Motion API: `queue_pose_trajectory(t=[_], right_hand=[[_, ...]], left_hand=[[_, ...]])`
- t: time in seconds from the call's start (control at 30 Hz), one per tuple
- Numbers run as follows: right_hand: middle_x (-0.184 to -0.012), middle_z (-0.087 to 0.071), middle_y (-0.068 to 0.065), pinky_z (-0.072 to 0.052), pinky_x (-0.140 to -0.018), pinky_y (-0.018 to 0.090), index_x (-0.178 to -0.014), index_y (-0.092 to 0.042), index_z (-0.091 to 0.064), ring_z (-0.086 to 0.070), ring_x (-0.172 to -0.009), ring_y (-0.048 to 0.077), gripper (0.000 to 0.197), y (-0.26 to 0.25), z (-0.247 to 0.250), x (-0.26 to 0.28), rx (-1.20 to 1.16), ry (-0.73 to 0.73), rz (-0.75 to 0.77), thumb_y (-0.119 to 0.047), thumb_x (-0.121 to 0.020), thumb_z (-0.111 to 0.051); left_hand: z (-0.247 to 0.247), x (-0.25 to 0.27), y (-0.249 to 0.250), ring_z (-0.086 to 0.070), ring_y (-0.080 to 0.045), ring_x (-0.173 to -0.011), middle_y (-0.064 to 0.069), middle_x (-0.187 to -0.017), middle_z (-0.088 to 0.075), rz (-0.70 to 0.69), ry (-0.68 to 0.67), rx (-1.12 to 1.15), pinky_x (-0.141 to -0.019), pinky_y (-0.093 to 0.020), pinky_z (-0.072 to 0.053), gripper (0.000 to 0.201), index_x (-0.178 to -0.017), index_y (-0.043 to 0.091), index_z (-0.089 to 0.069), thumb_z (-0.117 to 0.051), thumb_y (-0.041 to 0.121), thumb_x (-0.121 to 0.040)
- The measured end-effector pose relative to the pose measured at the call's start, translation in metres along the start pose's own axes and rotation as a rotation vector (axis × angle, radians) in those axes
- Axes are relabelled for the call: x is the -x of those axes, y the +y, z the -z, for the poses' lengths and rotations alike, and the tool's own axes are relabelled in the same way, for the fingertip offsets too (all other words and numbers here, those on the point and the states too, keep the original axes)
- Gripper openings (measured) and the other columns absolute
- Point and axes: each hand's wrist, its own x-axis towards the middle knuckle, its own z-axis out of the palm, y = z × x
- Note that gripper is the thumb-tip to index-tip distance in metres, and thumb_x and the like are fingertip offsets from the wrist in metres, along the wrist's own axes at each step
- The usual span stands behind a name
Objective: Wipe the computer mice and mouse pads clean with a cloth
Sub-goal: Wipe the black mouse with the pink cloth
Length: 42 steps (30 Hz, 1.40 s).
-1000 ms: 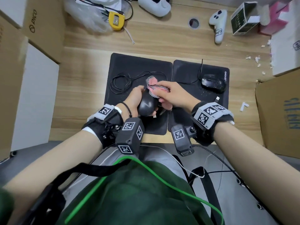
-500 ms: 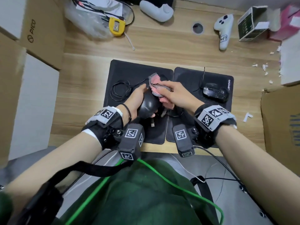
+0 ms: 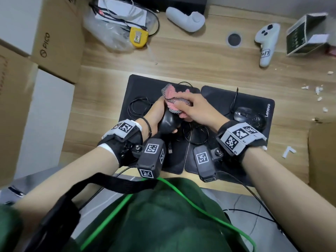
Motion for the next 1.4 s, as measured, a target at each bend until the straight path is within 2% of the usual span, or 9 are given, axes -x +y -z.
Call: queue_pose_trajectory(t=[0.17, 0.27, 0.4, 0.5, 0.73, 0.83, 1.1, 1.23, 1.4], right_hand=[[-0.127, -0.061, 0.002, -0.039, -0.080, 0.000, -0.124, -0.018, -0.063, -0.052, -0.121, 0.010, 0.031, 0.012, 0.024, 0.009, 0.003, -0.100, -0.018, -0.017, -0.093, -0.060], [-0.132, -0.058, 0.003, -0.038, -0.080, 0.000, -0.125, -0.019, -0.062, -0.057, -0.111, 0.010, 0.033, 0.029, 0.044, 0.003, 0.025, 0.034, -0.036, -0.024, -0.092, -0.061], [-0.119, -0.067, 0.007, -0.057, -0.081, 0.027, -0.124, -0.021, -0.064, -0.068, -0.080, 0.017, 0.032, 0.021, 0.035, -0.005, -0.034, 0.047, -0.044, -0.023, -0.092, -0.062], [-0.116, -0.062, 0.005, -0.052, -0.058, 0.015, -0.123, -0.017, -0.065, -0.063, -0.066, -0.004, 0.031, 0.009, 0.033, -0.003, -0.035, -0.022, 0.014, -0.013, -0.094, -0.059], [-0.102, -0.066, -0.002, -0.048, -0.073, 0.011, -0.104, -0.029, -0.067, -0.064, -0.084, 0.006, 0.020, 0.019, 0.062, 0.006, -0.072, -0.001, -0.036, -0.015, -0.091, -0.064], [-0.097, -0.064, 0.004, -0.051, -0.056, 0.013, -0.108, -0.025, -0.065, -0.064, -0.062, 0.005, 0.019, 0.015, 0.044, -0.002, -0.105, 0.081, -0.075, -0.018, -0.091, -0.064], [-0.109, -0.066, 0.012, -0.050, -0.067, 0.010, -0.114, -0.008, -0.066, -0.062, -0.099, 0.016, 0.026, -0.005, 0.016, 0.019, -0.058, -0.036, -0.039, -0.006, -0.089, -0.064], [-0.090, -0.063, 0.009, -0.045, -0.048, 0.017, -0.104, -0.016, -0.064, -0.060, -0.052, 0.012, 0.016, -0.002, 0.013, 0.008, -0.072, 0.114, -0.147, -0.009, -0.090, -0.063], [-0.093, -0.065, 0.002, -0.053, -0.061, 0.020, -0.112, -0.018, -0.067, -0.061, -0.061, 0.010, 0.021, -0.023, -0.029, 0.003, 0.024, 0.095, -0.027, -0.016, -0.091, -0.063]], left_hand=[[-0.015, 0.002, 0.010, -0.060, -0.021, -0.062, -0.001, -0.081, -0.068, 0.024, 0.053, 0.119, -0.064, -0.026, -0.036, 0.048, -0.093, 0.019, -0.060, -0.021, 0.049, -0.096], [-0.021, -0.006, 0.006, -0.061, -0.027, -0.054, -0.012, -0.088, -0.065, 0.020, 0.013, 0.026, -0.055, -0.031, -0.049, 0.057, -0.124, 0.016, -0.054, -0.025, 0.056, -0.096], [-0.030, -0.010, 0.004, -0.055, -0.024, -0.050, -0.011, -0.074, -0.059, 0.028, -0.012, -0.030, -0.048, -0.025, -0.047, 0.055, -0.096, 0.014, -0.060, -0.025, 0.057, -0.096], [-0.035, -0.008, 0.013, -0.054, -0.020, -0.049, -0.005, -0.066, -0.060, 0.004, -0.015, 0.008, -0.056, -0.022, -0.040, 0.049, -0.085, 0.018, -0.058, -0.023, 0.051, -0.097], [-0.029, -0.008, 0.026, -0.062, -0.023, -0.048, -0.011, -0.085, -0.066, -0.022, -0.002, -0.008, -0.045, -0.024, -0.050, 0.061, -0.120, 0.016, -0.056, -0.016, 0.057, -0.098], [-0.026, -0.007, 0.019, -0.055, -0.025, -0.053, -0.012, -0.079, -0.060, 0.015, -0.055, -0.060, -0.047, -0.026, -0.047, 0.059, -0.101, 0.018, -0.060, -0.019, 0.061, -0.097], [0.011, 0.002, 0.026, -0.058, -0.023, -0.064, -0.008, -0.082, -0.067, 0.050, -0.036, 0.065, -0.063, -0.026, -0.044, 0.053, -0.095, 0.018, -0.058, -0.017, 0.051, -0.099], [0.025, 0.000, 0.021, -0.060, -0.026, -0.054, -0.014, -0.091, -0.062, 0.013, -0.064, 0.002, -0.050, -0.030, -0.052, 0.054, -0.125, 0.021, -0.050, -0.024, 0.058, -0.097], [0.034, 0.002, 0.010, -0.059, -0.018, -0.038, -0.003, -0.056, -0.065, -0.009, -0.170, -0.015, -0.040, -0.019, -0.048, 0.047, -0.090, 0.016, -0.059, -0.025, 0.047, -0.100]])
